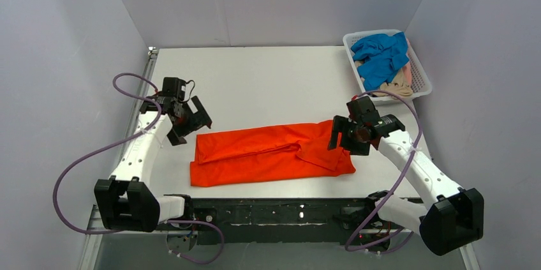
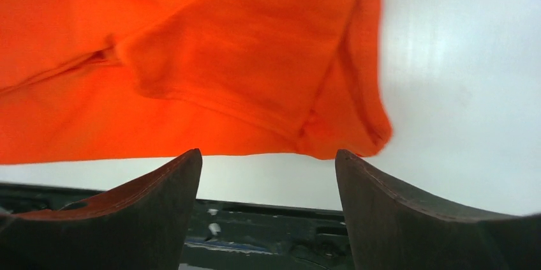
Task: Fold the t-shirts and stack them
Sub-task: Fold the other side of the tshirt into a rectangle, then rotate the tshirt 90 degrees
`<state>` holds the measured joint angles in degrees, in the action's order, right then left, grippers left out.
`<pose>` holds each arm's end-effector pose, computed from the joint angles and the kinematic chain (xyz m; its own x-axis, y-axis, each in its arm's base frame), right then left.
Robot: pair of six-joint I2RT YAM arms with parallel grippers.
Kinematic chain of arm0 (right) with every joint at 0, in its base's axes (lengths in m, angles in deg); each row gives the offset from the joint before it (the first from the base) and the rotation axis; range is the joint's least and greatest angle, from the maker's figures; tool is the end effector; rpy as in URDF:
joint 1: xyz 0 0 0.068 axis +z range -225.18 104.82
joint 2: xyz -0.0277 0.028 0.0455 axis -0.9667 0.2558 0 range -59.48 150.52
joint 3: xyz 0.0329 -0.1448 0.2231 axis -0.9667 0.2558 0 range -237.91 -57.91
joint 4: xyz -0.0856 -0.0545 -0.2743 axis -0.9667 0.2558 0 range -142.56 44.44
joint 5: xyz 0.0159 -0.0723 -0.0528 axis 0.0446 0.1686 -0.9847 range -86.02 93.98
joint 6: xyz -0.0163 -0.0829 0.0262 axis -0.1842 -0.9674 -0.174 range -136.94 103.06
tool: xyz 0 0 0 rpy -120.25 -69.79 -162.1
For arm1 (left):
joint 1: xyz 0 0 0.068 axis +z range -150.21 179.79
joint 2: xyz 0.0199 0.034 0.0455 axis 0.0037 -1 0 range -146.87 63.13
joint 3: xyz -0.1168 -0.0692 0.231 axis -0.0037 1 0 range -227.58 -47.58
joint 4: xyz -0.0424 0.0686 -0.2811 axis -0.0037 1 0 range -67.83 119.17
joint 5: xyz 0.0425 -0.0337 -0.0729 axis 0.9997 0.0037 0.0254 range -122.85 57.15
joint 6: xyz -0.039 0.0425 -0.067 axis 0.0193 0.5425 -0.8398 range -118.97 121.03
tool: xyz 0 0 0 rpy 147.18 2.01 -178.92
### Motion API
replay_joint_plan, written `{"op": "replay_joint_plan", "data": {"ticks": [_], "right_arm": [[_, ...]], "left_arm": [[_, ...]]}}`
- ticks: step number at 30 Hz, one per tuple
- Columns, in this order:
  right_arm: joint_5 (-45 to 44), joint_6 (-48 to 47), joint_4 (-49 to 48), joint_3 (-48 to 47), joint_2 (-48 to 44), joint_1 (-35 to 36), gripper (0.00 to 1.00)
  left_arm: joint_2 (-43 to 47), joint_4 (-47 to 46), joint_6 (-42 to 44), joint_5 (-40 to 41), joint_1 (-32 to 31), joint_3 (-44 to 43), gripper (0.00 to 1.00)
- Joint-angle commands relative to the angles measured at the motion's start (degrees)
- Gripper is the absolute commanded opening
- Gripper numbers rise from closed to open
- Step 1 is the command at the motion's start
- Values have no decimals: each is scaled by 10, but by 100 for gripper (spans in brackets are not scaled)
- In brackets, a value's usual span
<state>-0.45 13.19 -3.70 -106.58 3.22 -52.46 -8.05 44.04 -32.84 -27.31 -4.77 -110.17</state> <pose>0.2373 0.0928 0.1988 -0.8872 0.1711 -0.4286 0.1071 0.9797 0.1694 0.3508 -0.0203 0.2993 -0.4176 -0.5232 -0.7429 -0.2848 0.8518 -0.4397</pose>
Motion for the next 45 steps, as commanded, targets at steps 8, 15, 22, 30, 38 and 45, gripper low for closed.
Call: {"op": "replay_joint_plan", "data": {"ticks": [8, 15, 22, 30, 38, 45], "right_arm": [[194, 154, -167, 80, 68, 1, 87], [161, 145, -208, 93, 170, -10, 88], [137, 85, -189, -99, 358, -62, 88], [176, 55, -105, -439, 604, -67, 86], [219, 66, 31, -806, 823, -63, 87], [355, 145, -94, -868, 889, -51, 88]], "left_arm": [[-223, -20, -54, -242, -84, 2, 98], [-247, -28, -58, -241, -86, 60, 98], [-213, -28, -85, -235, -115, 120, 98], [-246, -96, -167, -267, -187, 125, 98], [-368, -181, -261, -285, -289, 27, 98], [-439, -211, -332, -274, -365, -37, 98]]}}
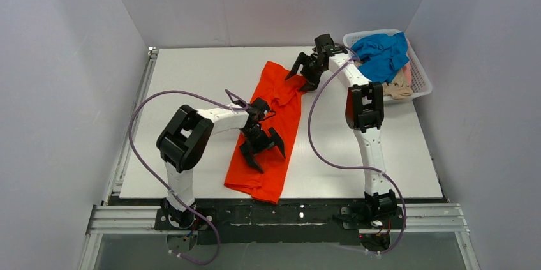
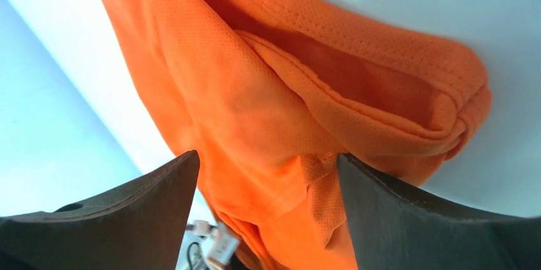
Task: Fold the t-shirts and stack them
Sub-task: Rotate the tshirt 90 degrees
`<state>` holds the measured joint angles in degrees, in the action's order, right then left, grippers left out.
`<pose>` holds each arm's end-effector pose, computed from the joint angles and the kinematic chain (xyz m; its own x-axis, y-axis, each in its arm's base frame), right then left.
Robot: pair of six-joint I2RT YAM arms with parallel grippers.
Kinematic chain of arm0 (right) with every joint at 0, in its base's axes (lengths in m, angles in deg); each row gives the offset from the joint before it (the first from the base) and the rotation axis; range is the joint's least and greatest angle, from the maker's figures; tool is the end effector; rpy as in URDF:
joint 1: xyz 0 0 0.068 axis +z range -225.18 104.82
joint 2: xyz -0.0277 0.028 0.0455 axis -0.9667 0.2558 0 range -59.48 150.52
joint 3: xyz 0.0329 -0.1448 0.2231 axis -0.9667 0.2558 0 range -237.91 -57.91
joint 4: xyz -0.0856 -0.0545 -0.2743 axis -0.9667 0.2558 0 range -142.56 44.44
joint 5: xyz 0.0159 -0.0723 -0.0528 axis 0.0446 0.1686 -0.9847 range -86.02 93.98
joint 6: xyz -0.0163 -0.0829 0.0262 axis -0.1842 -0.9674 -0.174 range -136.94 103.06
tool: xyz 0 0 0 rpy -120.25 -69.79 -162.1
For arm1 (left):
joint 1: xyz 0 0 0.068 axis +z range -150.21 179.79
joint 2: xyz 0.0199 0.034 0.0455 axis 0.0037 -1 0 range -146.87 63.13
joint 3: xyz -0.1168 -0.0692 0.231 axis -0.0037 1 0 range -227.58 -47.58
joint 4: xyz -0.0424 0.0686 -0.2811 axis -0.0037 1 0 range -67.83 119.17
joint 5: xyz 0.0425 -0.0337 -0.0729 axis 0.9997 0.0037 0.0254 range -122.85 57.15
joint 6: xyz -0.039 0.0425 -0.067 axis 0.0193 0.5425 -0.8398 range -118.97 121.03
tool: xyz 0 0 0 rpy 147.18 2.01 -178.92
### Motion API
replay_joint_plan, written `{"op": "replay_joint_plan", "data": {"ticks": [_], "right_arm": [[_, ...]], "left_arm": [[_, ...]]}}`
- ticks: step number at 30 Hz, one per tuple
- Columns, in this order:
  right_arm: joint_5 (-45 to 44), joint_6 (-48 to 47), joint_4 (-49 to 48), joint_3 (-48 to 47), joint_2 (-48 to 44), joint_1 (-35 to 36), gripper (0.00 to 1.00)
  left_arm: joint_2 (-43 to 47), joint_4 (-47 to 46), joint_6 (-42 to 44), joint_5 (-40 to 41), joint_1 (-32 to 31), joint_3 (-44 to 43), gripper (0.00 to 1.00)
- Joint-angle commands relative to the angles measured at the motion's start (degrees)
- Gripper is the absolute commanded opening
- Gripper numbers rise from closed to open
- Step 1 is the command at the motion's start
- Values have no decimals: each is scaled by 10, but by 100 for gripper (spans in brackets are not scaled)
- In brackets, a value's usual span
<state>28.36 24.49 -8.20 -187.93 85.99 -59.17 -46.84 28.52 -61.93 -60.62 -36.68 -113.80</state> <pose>0.5585 0.1941 0.1182 -0.9212 0.3627 -0.1409 0.2118 0.7712 0.6004 0.3343 -0.2925 0.0980 -0.9630 -0.2682 0.0268 -0.2012 0.6489 -0.7338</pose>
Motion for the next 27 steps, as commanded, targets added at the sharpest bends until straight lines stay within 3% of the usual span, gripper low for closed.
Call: {"op": "replay_joint_plan", "data": {"ticks": [1, 5, 12, 18, 21, 24, 27], "right_arm": [[71, 34, -52, -70, 75, 19, 88], [47, 51, -104, -93, 87, 16, 88], [29, 67, -177, -137, 106, -12, 89], [-7, -6, -157, -134, 21, -29, 92], [-20, -80, -98, -114, -49, -28, 92], [-65, -126, -55, 11, -155, -27, 93], [-108, -147, -86, 232, -323, -17, 93]], "left_arm": [[-54, -59, -47, 62, -54, -3, 98], [-41, -107, -65, 66, -60, 17, 98], [-14, -95, -32, 40, -73, 5, 98], [47, 34, 69, 60, -73, -69, 98], [110, 87, 108, 84, -73, -73, 98], [185, 158, 142, 127, -73, -54, 98], [267, 211, 166, 187, -72, 7, 98]]}}
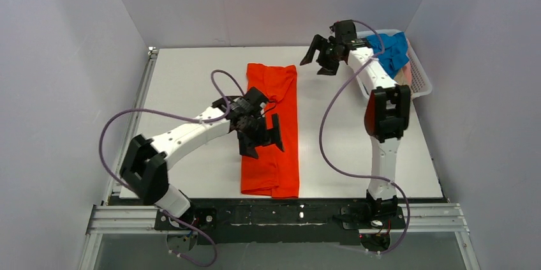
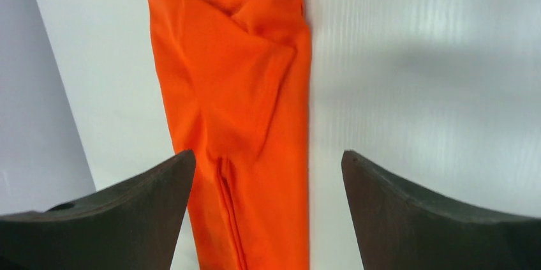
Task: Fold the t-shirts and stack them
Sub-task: Rotate the tshirt 90 degrees, then grab the bottom of the folded rectangular tshirt with both arms
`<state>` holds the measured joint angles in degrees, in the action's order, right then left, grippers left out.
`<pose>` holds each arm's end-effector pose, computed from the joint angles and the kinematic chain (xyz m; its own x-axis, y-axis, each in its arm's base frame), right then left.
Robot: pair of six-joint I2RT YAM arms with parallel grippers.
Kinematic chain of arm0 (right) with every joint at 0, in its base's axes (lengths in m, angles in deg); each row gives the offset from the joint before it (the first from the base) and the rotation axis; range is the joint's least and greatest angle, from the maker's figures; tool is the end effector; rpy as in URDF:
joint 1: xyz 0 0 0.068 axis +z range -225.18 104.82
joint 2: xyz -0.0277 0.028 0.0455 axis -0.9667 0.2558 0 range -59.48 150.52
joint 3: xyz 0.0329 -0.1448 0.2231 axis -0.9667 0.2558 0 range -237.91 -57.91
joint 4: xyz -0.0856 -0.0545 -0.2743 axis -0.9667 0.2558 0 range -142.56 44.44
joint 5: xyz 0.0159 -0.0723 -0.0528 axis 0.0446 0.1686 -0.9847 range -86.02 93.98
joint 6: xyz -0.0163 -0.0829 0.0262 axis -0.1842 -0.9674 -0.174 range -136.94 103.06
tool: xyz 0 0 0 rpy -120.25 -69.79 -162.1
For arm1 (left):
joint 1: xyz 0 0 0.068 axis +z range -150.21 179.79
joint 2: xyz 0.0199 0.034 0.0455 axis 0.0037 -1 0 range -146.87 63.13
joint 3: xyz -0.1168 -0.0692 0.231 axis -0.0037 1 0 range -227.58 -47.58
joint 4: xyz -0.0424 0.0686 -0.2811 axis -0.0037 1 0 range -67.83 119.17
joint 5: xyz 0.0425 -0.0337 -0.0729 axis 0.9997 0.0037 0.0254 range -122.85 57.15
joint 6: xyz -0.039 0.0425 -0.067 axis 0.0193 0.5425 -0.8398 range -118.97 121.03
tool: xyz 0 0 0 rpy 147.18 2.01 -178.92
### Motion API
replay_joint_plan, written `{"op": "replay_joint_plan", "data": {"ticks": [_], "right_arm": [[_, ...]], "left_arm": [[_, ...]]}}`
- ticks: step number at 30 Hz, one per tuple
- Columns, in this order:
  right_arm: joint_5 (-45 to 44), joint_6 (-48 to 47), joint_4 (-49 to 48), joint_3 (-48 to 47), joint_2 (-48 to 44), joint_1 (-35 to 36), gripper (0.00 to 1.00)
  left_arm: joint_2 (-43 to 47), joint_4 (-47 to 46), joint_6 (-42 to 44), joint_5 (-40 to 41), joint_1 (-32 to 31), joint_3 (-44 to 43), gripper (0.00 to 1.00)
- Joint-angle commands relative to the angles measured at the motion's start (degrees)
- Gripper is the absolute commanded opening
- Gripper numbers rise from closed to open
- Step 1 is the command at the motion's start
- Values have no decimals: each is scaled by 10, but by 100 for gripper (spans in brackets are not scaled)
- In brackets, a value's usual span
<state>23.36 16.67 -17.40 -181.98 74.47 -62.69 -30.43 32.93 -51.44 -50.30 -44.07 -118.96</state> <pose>0.5689 0.1528 0.2065 -0.8151 0.3543 -0.4584 0.0218 0.8094 0.5868 0.3017 -0.3225 0.2416 -0.9070 -0.1776 -0.3819 0.2022 0.6116 -0.7649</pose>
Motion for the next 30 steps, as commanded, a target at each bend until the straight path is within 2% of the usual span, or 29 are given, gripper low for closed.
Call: {"op": "replay_joint_plan", "data": {"ticks": [1, 4, 7, 11, 16, 18, 23, 28, 30], "right_arm": [[-70, -69, -12, 244, -258, 24, 93], [-112, -52, -41, 445, -405, 51, 92], [-104, -9, -69, 620, -529, 93, 90], [-93, 28, -83, 766, -626, 195, 89], [-81, 53, -75, 819, -657, 307, 87], [-83, 60, -80, 831, -650, 337, 85], [-63, 89, -123, 866, -625, 376, 79], [-63, 92, -104, 876, -611, 402, 73], [-50, 99, -109, 884, -615, 408, 72]], "left_arm": [[130, 174, 65, 97, 3, 83, 98], [191, 171, 68, 93, 8, 158, 98], [214, 145, 49, 66, 16, 210, 98], [213, 90, 33, 56, 17, 262, 92], [182, 15, 22, 34, 18, 307, 81], [163, -11, 16, 27, 17, 316, 71], [144, -41, 12, 45, 17, 338, 52], [138, -38, 14, 49, 17, 349, 32], [143, -42, 14, 44, 17, 358, 29]]}}
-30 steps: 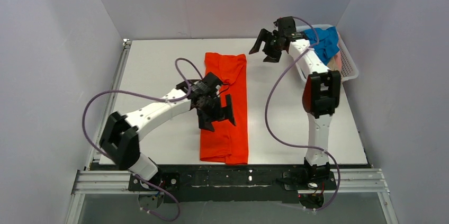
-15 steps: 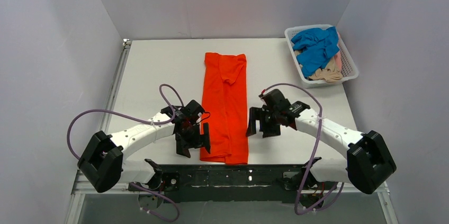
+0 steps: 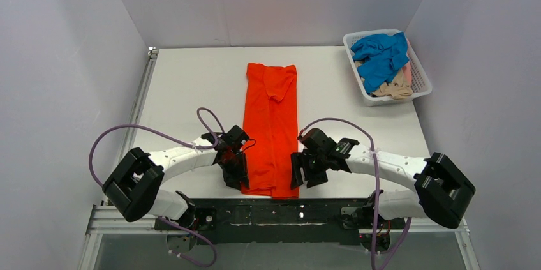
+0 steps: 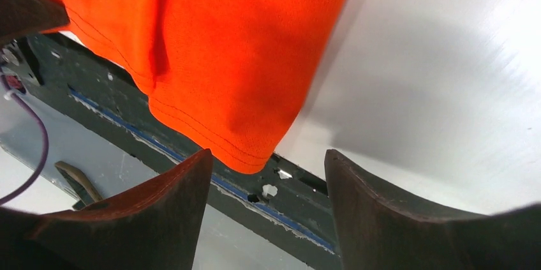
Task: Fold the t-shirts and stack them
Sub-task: Grab the bottom of the folded rectangular tshirt with both arms
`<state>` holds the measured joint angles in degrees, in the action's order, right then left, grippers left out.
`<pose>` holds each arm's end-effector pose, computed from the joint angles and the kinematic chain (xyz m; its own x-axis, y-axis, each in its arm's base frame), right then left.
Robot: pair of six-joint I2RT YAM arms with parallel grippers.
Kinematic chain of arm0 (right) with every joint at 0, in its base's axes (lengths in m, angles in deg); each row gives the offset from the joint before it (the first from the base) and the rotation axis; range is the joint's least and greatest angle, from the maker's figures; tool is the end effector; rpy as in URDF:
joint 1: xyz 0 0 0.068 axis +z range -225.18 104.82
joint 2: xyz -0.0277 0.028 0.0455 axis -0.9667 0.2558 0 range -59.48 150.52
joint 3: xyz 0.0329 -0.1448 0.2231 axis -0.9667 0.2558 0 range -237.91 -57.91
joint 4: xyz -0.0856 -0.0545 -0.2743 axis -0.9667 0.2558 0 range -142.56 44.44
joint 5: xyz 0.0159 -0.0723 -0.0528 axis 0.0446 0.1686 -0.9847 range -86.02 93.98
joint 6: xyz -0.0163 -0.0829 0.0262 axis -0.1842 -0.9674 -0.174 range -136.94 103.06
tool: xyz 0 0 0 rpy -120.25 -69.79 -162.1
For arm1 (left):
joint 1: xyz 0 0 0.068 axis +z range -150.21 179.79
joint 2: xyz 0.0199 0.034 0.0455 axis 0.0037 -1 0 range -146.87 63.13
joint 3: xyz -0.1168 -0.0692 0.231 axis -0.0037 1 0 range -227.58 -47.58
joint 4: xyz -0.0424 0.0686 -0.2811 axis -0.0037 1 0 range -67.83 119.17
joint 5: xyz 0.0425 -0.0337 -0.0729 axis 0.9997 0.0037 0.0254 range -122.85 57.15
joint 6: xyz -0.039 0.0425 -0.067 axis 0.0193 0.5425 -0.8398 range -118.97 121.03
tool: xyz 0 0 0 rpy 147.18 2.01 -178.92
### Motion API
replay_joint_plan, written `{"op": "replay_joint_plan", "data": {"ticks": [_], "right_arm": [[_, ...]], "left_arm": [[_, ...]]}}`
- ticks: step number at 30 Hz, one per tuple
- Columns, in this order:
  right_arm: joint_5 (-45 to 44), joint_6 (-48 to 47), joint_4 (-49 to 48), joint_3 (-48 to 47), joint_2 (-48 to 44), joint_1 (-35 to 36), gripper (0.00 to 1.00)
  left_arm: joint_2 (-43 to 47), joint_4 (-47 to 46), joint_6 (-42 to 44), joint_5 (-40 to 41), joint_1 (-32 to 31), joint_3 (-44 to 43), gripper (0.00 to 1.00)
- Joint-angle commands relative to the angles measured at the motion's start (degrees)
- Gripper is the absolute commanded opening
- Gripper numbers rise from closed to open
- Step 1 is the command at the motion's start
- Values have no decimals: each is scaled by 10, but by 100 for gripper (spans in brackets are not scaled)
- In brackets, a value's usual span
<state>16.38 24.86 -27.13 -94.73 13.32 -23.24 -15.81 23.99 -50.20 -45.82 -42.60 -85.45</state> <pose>0.1566 0.2274 0.1138 -0.9583 -0.1680 -0.2310 -0.2597 0.8493 0.4596 0.2315 -0.2351 0.1279 -0.9217 -0.1874 -0.3396 0.0955 0.7390 -0.6669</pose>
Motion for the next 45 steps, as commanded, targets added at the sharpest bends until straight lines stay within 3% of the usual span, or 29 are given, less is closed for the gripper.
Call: {"op": "replay_joint_plan", "data": {"ticks": [1, 9, 15, 18, 20, 21, 34, 40, 45], "right_arm": [[26, 22, -17, 15, -5, 17, 71], [69, 28, -51, 25, 34, 25, 63], [97, 44, -83, 34, 59, 28, 52], [121, 46, -102, 36, 66, 29, 35], [145, 53, -124, 39, 65, 29, 7], [151, 58, -129, 41, 62, 29, 1], [195, 118, -39, 58, -64, 43, 1], [136, 66, 46, -38, -48, 9, 1], [119, 49, 27, -79, -20, -54, 1]], "left_arm": [[-1, 47, 2, 1, 3, 29, 26], [8, 62, 8, 3, 3, 37, 1], [37, 63, 0, -6, 2, 53, 0], [47, 56, -13, -12, 3, 61, 0], [53, 54, -21, -16, 3, 63, 0], [57, 55, -26, -19, 2, 64, 0], [184, 139, -51, -82, -2, 62, 0], [138, 205, -8, -20, 3, -48, 0], [77, 199, 15, -4, 36, -125, 0]]}}
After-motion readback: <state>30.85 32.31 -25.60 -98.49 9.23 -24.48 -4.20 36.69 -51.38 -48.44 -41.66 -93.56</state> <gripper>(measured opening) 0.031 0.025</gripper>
